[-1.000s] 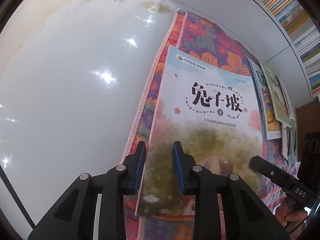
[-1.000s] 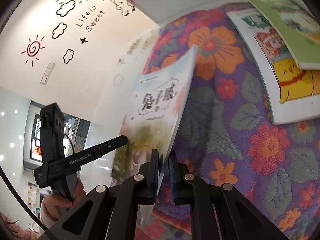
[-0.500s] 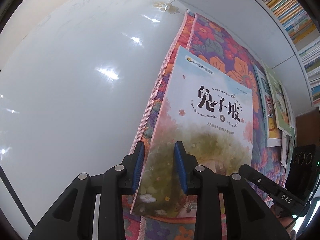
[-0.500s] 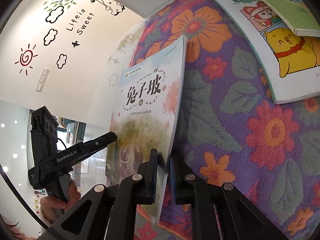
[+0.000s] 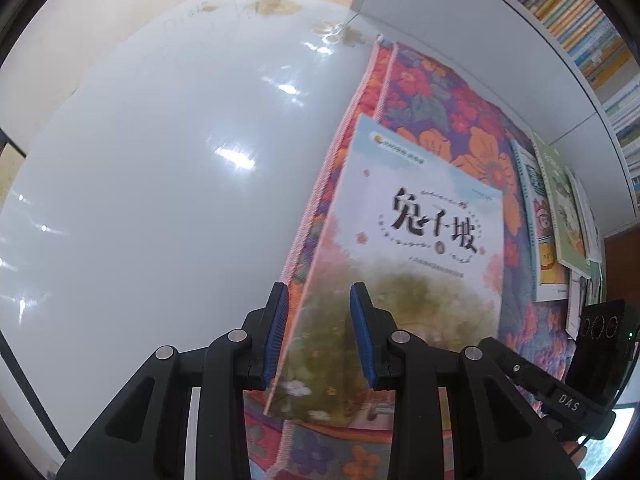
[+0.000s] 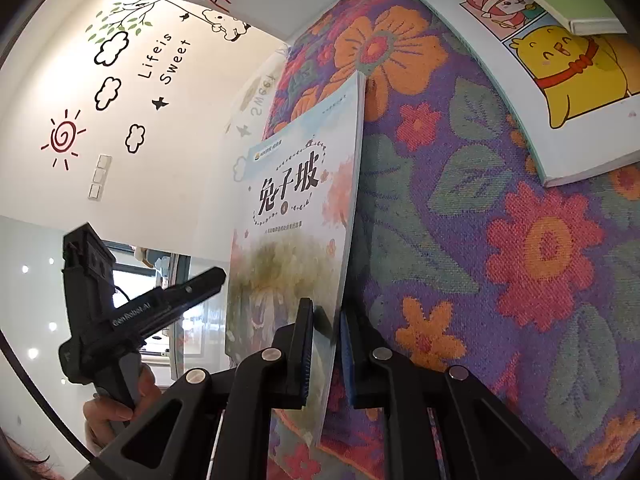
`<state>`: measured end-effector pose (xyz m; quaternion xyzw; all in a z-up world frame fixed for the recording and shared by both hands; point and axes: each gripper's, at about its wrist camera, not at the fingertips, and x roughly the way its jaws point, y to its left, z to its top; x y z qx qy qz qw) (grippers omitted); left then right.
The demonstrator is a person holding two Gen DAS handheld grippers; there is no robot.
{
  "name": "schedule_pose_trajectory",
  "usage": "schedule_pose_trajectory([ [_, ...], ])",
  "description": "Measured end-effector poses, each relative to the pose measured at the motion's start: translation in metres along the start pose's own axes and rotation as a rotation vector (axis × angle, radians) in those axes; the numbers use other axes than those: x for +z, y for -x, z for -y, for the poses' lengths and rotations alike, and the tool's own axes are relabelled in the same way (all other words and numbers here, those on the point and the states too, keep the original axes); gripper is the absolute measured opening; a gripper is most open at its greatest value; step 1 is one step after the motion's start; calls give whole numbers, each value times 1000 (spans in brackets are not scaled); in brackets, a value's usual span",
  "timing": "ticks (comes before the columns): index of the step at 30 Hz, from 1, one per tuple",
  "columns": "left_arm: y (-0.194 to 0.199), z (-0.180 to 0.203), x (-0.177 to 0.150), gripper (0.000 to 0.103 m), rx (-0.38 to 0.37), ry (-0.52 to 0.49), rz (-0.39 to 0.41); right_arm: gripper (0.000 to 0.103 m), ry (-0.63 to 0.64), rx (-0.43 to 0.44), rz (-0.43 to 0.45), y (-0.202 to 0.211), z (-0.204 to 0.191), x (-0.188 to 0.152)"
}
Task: Organize books
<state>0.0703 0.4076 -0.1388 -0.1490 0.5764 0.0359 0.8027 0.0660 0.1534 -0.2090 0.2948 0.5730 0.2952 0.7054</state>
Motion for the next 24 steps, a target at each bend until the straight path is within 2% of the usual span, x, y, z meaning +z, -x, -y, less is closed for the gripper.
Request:
schedule_pose_trajectory([
  [5, 5, 22, 3, 33, 7, -39, 19, 12, 33, -4, 38, 24, 0, 0],
  [8, 6, 42, 4, 33, -1, -71, 26, 12, 30, 14, 84, 49, 4, 2],
  [12, 6, 77, 5, 33, -28, -123, 32, 13, 41, -12, 169, 93, 16, 1],
  [14, 6, 100, 5, 33, -45, -156, 34, 24, 27, -36, 221, 116, 26, 1],
  [16, 3, 126, 5, 33, -62, -192, 28, 46, 8, -47, 281, 141, 40, -3],
  [20, -6, 175, 1, 35, -82, -228, -2, 48, -32, -86, 355, 186, 71, -10],
  [24, -18, 227, -13, 36, -124, -273, -34, 48, -71, -194, 420, 233, 115, -25],
])
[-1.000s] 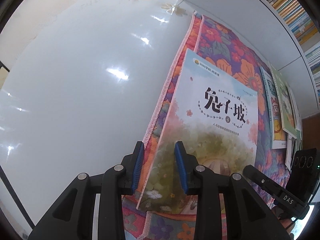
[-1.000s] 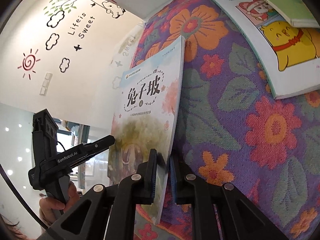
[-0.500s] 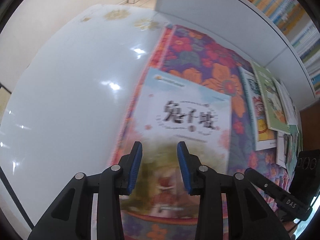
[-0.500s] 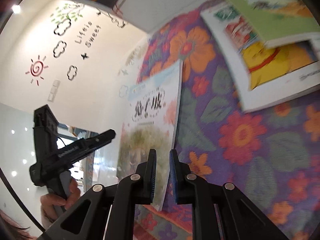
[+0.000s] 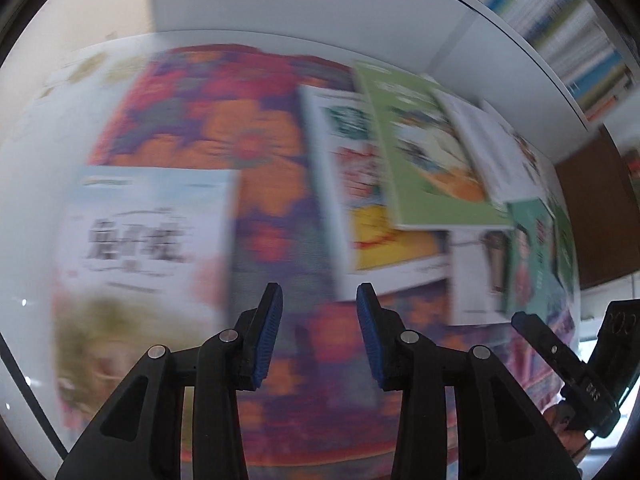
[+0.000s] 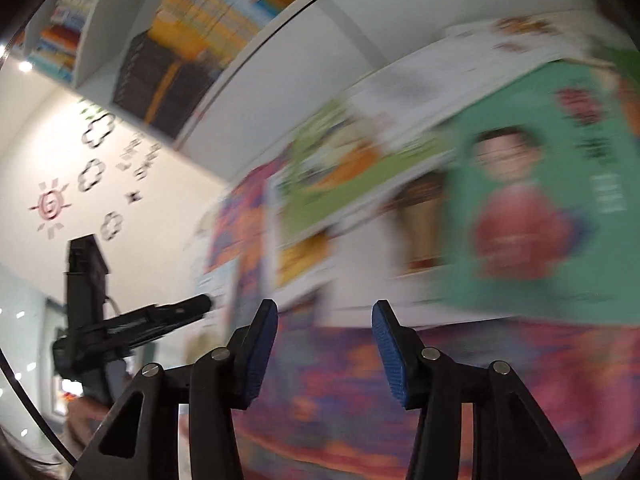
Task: Organize books
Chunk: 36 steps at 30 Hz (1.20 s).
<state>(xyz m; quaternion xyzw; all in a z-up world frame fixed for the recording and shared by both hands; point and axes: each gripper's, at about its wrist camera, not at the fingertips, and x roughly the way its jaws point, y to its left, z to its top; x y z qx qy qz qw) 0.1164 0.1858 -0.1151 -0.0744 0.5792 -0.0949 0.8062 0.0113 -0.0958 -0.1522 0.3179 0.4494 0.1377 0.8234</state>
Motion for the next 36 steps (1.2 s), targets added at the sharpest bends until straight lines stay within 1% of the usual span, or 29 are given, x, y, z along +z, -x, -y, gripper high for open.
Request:
schedule_pose_trajectory([
  [3, -15, 44, -1, 36, -26, -52, -21, 48, -37, -47, 50, 32, 37, 7],
  [6, -28, 86, -2, 36, -54, -95, -35, 48, -47, -108, 86, 61, 70, 12],
  [10, -43, 140, -1, 36, -81, -148, -44, 48, -58, -160, 127, 93, 104, 24],
  [11, -47, 154, -1, 36, -88, -160, -47, 48, -60, -184, 148, 103, 115, 28],
  [13, -56, 183, 0, 36, -106, -183, -50, 48, -61, -220, 181, 114, 125, 37],
  [14, -59, 194, 1, 36, -115, -191, -47, 48, -61, -249, 216, 123, 135, 42],
  [18, -77, 246, 4, 36, -167, -232, -45, 48, -93, -319, 307, 147, 174, 61],
  [20, -90, 273, 5, 36, -198, -252, -49, 48, -106, -354, 330, 155, 196, 70],
  [24, -119, 329, 8, 36, -239, -309, -48, 48, -117, -448, 342, 165, 241, 87],
  [27, -141, 362, 11, 36, -281, -332, -61, 48, -125, -475, 321, 165, 265, 95],
  [29, -151, 376, 13, 36, -310, -330, -72, 48, -142, -468, 296, 164, 282, 99],
  [31, -161, 387, 13, 36, -313, -327, -91, 48, -150, -465, 286, 163, 290, 101],
  [34, -165, 398, 13, 38, -305, -355, -77, 48, -129, -434, 287, 162, 296, 106],
  [36, -166, 406, 13, 38, -319, -373, -85, 48, -111, -407, 268, 159, 297, 111],
])
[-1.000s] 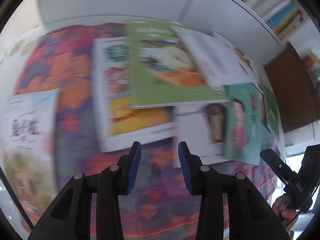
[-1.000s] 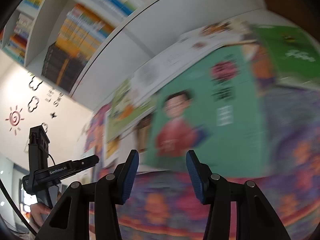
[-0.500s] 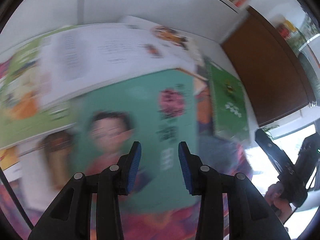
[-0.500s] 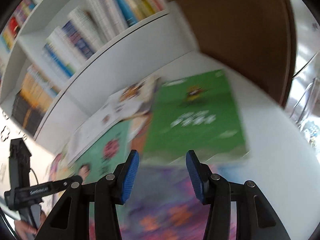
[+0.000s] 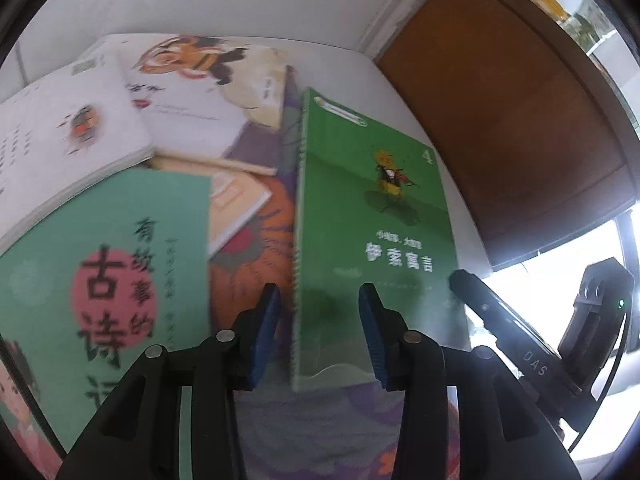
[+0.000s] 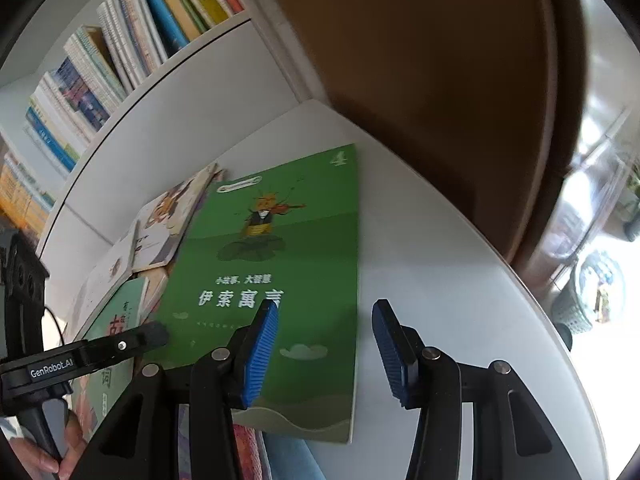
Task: Organize books
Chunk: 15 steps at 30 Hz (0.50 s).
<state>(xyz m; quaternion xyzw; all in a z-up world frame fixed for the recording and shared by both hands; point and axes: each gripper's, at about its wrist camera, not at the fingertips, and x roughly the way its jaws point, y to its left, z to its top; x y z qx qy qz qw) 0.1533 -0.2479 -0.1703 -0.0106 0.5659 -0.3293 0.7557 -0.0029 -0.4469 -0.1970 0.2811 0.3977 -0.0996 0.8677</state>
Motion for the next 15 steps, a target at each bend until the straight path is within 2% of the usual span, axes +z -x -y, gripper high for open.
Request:
schedule_pose_trajectory([
  [1, -2, 2, 1, 39, -9, -3, -8, 50, 6, 7, -7, -2, -3, 1],
  [6, -5, 12, 1, 39, 51, -45, 5, 51, 41, -10, -30, -7, -12, 4],
  [10, 2, 17, 0, 39, 93, -79, 20, 51, 13, 49, -56, -3, -11, 1],
  [15, 22, 24, -5, 39, 156, -154, 45, 51, 65, 87, -66, 12, -31, -9],
])
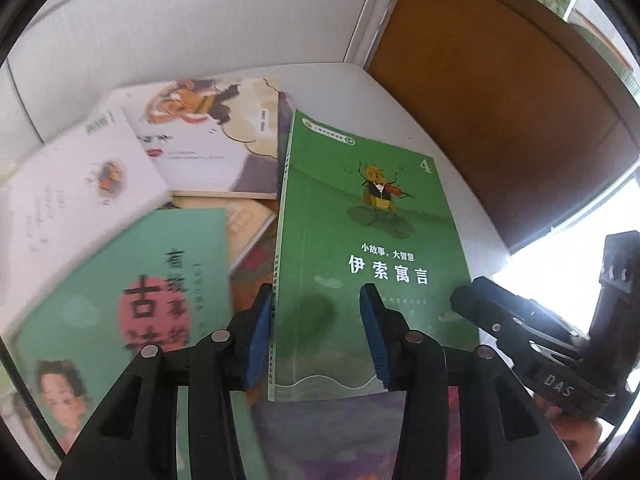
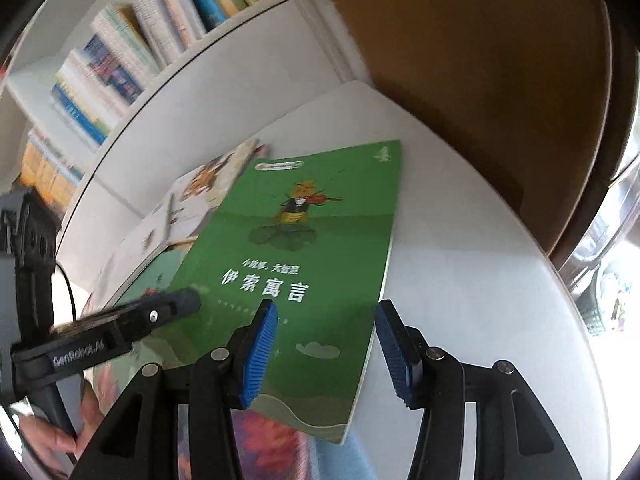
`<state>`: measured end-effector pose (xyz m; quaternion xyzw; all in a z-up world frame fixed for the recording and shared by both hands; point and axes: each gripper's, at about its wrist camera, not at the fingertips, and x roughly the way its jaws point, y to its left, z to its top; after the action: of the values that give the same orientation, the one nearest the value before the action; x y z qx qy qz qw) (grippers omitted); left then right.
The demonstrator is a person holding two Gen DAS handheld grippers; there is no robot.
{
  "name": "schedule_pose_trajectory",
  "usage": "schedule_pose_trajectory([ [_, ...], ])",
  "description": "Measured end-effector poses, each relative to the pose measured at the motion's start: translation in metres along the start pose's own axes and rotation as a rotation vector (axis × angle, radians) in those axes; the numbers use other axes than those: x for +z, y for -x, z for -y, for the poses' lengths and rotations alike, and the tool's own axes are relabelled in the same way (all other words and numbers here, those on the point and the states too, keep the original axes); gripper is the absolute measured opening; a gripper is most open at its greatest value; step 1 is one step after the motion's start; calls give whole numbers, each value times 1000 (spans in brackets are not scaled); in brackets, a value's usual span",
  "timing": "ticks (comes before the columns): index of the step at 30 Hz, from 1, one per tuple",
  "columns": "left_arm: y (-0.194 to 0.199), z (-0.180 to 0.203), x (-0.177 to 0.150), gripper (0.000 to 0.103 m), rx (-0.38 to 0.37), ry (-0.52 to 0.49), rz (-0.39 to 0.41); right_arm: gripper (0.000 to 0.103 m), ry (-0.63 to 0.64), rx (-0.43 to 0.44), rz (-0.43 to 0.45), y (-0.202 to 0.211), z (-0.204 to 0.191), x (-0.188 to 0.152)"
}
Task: Organize books
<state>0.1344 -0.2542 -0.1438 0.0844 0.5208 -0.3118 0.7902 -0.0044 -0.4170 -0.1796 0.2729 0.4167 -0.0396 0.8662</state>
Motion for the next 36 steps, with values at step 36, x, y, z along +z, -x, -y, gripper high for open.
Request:
schedule_pose_trajectory([
  [36, 62, -34, -130, 48, -111, 1, -230, 52, -29, 45, -198, 37, -46, -96],
])
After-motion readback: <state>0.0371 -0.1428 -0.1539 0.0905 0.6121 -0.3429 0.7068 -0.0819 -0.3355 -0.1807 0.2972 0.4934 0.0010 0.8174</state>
